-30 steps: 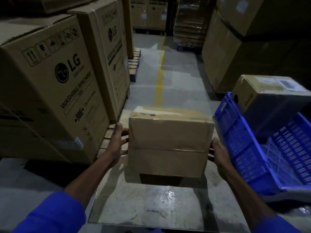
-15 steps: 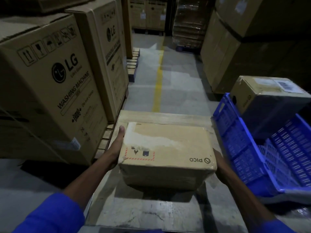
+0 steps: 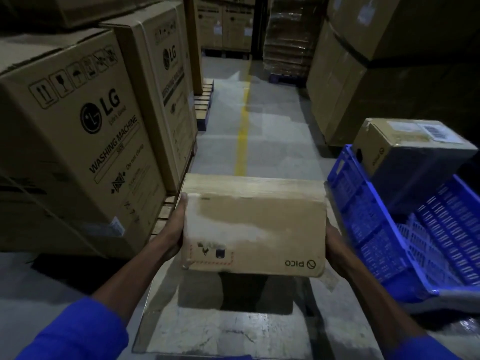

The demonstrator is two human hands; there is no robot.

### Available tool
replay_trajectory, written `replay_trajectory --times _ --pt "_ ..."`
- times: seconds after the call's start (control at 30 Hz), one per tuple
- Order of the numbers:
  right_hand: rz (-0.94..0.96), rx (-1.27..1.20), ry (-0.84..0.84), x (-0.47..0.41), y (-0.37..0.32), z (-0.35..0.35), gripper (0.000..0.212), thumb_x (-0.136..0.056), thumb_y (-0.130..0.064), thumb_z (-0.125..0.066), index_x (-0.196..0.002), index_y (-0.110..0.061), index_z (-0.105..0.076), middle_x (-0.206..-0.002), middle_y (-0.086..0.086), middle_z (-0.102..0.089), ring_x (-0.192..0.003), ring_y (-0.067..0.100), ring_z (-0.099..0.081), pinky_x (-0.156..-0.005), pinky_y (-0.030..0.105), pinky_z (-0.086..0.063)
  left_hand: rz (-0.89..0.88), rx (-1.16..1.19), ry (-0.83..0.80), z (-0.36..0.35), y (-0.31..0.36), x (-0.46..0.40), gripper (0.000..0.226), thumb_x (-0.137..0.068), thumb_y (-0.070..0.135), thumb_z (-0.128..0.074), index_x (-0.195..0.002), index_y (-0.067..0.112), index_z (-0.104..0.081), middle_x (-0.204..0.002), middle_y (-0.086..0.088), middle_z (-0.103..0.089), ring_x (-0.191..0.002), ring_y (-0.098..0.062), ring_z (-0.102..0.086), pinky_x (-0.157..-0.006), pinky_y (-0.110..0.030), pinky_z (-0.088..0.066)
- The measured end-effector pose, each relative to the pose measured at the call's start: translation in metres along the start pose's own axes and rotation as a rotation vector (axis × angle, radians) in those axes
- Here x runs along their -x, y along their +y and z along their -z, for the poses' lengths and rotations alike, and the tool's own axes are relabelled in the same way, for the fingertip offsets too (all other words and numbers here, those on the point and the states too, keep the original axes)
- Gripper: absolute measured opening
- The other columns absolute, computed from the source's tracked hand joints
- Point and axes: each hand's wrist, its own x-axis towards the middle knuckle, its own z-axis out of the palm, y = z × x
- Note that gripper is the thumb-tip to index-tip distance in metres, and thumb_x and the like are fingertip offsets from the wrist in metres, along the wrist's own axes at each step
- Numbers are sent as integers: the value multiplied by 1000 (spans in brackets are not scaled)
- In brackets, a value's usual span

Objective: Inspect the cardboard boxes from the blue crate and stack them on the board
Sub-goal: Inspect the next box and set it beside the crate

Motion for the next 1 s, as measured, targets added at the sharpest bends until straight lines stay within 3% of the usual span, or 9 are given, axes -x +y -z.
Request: replay_trajectory --times 0.1,0.2,0.3,0.4,0.53,0.73,0.8,0.9,1.0 --pt "-15 -98 -43 1 3 -2 76 -98 -81 -20 -141 -34 -61 -123 8 -75 -120 30 -68 -105 58 -50 25 98 -3 -3 1 1 65 -101 68 -30 -128 22 -69 -117 -14 -75 -105 -31 -72 -88 -46 -57" --pt "-17 -172 -56 3 8 -3 81 -85 -90 -29 -141 -41 -59 -130 8 -73 -126 30 -65 -109 60 -46 38 120 11 -1 -3 4 54 -103 57 -41 -123 16 -71 -111 -15 -76 -96 -31 -73 -85 -44 -56" --pt "-11 -220 -34 6 8 -2 63 -99 -74 -37 -136 -31 -63 -131 12 -70 -127 32 -63 -112 62 -44 61 142 4 1 -7 7 39 -103 37 -43 -112 15 -74 -104 -16 -76 -91 -30 -70 -84 -43 -55" --pt "-40 -199 -16 10 8 -1 44 -108 -47 -38 -125 -17 -66 -126 19 -70 -122 38 -62 -112 61 -43 80 131 0 4 -11 6 37 -94 16 -41 -117 22 -70 -121 -19 -66 -107 -35 -60 -93 -46 -49" --pt "-69 -143 -51 12 20 -3 44 -108 -38 -38 -131 -11 -64 -130 18 -68 -123 37 -62 -107 57 -47 103 -4 70 0 -25 6 47 -89 1 -40 -126 24 -57 -114 -11 -55 -91 -26 -47 -74 -37 -42" --pt "-62 -83 -49 15 20 -2 43 -106 -54 -44 -134 -26 -59 -134 5 -65 -122 28 -62 -105 57 -50 98 -148 19 0 -32 -1 58 -100 9 -53 -152 26 -34 -144 -9 -52 -116 -27 -57 -97 -41 -50" --pt "-54 -54 -83 15 18 -1 57 -97 -67 -52 -138 -28 -51 -136 1 -60 -126 27 -59 -106 57 -49 94 -229 -27 -2 -31 -3 73 -100 8 -56 -160 29 -20 -147 -8 -50 -117 -25 -59 -93 -38 -55" --pt "-40 24 -146 16 13 -4 68 -83 -72 -53 -138 -32 -48 -130 -7 -57 -124 22 -57 -106 55 -48 48 -281 -73 -8 -30 -1 72 -101 5 -57 -159 33 -24 -135 -4 -56 -110 -16 -61 -76 -26 -57" --pt "1 54 -134 15 15 -5 54 -88 -61 -58 -134 -32 -56 -132 -1 -65 -119 23 -65 -103 54 -53 11 -251 -105 -3 -31 0 71 -101 7 -60 -157 34 -27 -141 -3 -55 -116 -16 -60 -88 -33 -58"
